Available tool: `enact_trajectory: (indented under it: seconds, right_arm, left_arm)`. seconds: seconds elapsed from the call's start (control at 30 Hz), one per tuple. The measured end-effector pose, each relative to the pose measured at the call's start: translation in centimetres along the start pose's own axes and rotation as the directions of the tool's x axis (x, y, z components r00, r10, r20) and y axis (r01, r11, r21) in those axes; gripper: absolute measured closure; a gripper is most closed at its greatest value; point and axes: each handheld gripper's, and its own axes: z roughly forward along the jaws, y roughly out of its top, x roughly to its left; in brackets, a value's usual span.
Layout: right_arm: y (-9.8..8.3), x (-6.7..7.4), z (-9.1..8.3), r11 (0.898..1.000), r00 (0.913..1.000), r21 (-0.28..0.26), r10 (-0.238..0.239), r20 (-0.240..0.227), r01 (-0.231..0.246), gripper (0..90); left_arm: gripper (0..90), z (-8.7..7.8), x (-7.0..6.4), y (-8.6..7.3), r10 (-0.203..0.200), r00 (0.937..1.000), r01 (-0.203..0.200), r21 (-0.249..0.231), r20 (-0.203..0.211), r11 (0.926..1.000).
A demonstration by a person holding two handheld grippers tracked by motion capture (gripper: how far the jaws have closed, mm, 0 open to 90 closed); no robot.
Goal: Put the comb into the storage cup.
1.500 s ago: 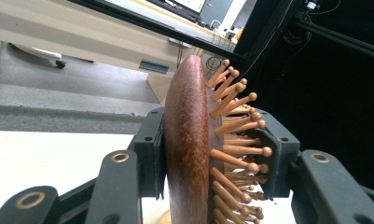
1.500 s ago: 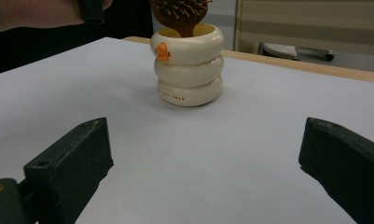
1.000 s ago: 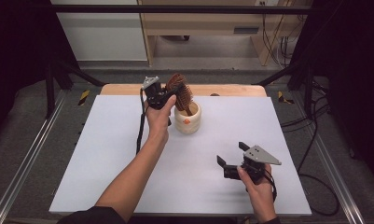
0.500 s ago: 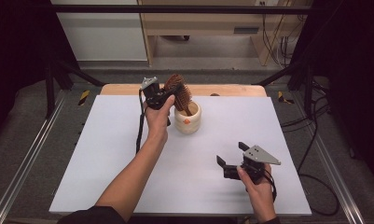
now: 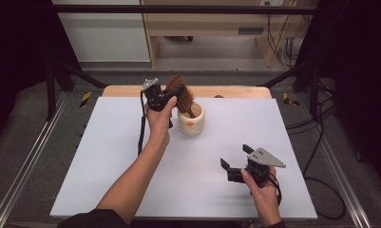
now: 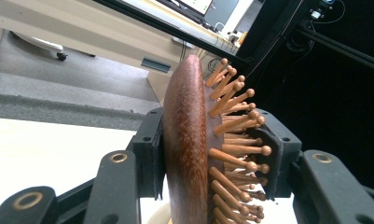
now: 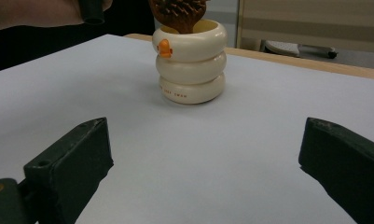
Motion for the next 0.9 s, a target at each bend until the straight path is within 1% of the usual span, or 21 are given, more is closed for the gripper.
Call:
enact_trajectory:
  seconds: [0.63,0.83,0.9]
  right_arm:
    - [0.01,-0.04,-0.09,1.000,1.0000,-0.002,0.006,0.002,-0.006,3.0]
    - [0.01,-0.05,-0.06,1.000,1.0000,-0.002,0.002,0.003,-0.002,3.0]
    - [0.00,-0.06,-0.05,1.000,1.0000,-0.001,0.002,0.003,-0.002,3.0]
  left_arm:
    - [50.3,-0.14,0.02,0.02,0.001,1.0000,-0.001,0.005,0.006,1.0000]
    - [50.2,-0.21,0.31,-0.07,-0.013,0.9999,0.013,0.000,0.002,0.9999]
    - [50.2,-0.23,0.39,-0.07,-0.011,0.9999,0.011,0.002,0.002,0.9999]
